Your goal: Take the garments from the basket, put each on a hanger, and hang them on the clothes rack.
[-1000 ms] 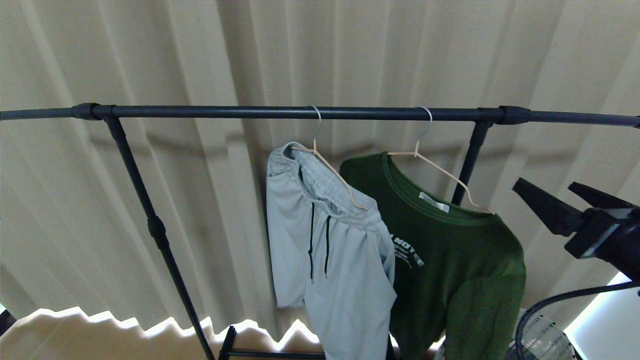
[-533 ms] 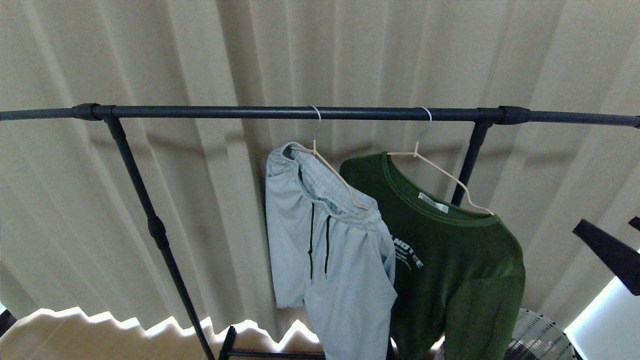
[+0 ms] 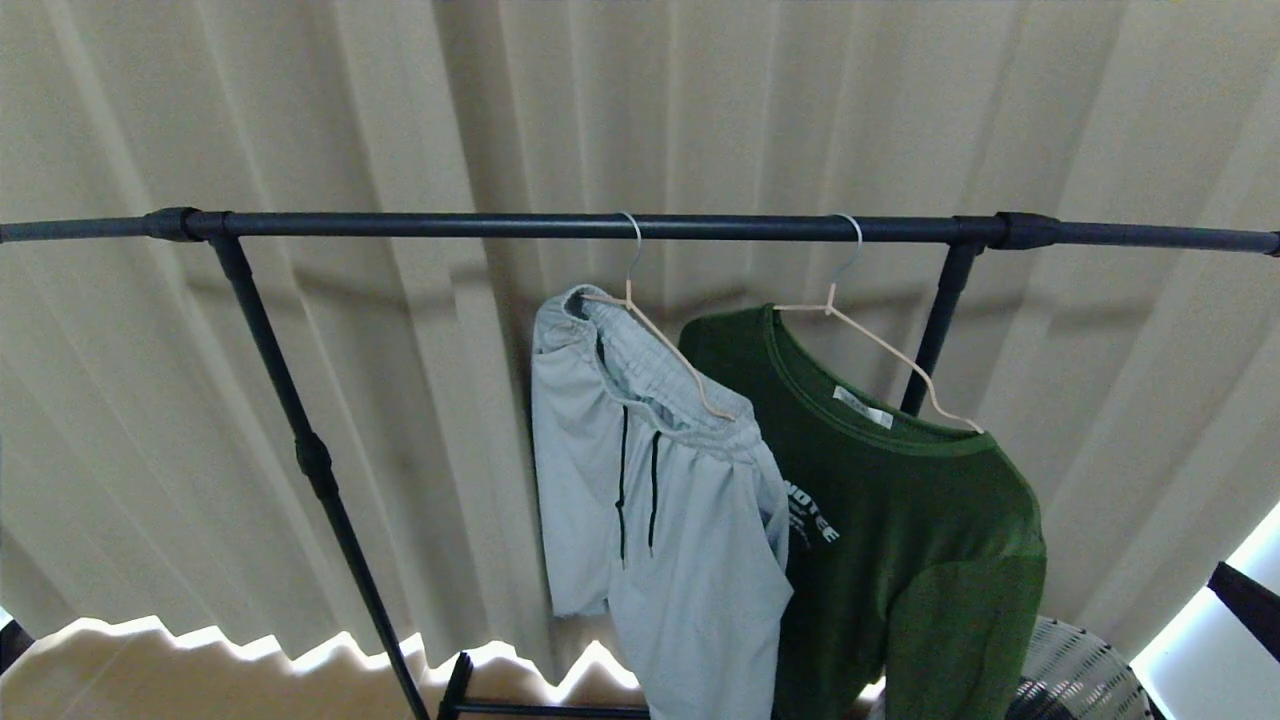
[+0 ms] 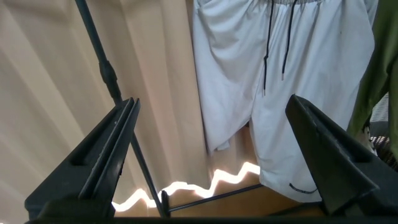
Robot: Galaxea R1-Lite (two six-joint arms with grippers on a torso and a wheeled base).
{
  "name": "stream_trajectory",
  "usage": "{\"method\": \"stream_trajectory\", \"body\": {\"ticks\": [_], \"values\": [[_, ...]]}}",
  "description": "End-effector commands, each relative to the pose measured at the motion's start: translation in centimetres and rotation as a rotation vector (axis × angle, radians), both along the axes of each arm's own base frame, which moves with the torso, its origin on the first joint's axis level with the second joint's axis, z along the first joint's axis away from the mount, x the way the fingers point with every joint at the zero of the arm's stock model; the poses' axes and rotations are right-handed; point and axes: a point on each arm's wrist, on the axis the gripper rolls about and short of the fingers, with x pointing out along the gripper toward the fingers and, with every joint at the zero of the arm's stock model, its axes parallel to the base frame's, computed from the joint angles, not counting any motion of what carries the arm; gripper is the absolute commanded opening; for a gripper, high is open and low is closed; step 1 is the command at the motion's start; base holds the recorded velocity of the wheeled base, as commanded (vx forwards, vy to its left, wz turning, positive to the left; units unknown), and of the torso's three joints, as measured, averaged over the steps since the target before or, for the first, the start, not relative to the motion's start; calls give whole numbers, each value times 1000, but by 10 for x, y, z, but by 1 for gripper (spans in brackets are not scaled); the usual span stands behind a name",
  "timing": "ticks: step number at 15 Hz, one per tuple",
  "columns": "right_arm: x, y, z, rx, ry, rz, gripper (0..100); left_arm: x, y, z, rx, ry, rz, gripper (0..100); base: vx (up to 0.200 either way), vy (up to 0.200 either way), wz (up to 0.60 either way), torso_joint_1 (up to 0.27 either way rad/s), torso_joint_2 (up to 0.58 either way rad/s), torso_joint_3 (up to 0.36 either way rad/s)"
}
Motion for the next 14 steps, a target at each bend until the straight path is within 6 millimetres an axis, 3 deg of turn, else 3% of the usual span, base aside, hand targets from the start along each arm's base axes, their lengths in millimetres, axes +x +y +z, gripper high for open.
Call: {"method": "stream_trajectory", "body": {"ticks": [1, 7, 9, 11, 14], "values": [[-12, -8, 4, 3, -49, -91, 100, 0, 0, 0, -1, 1, 1, 100, 0, 0, 0, 0, 0, 0], [-50, -21, -25, -85, -26, -330, 100, 0, 0, 0, -2, 0, 3, 100, 0, 0, 0, 0, 0, 0], [-73, -20, -69, -83, -34, -423, 100, 0, 0, 0, -2, 0, 3, 100, 0, 0, 0, 0, 0, 0], [-74, -19, -95, -75, -29, -468, 100, 0, 0, 0, -5, 1, 6, 100, 0, 0, 0, 0, 0, 0], [-73, -20, -100, -17, -143, -424, 100, 0, 0, 0, -17, 2, 16, 100, 0, 0, 0, 0, 0, 0]]}}
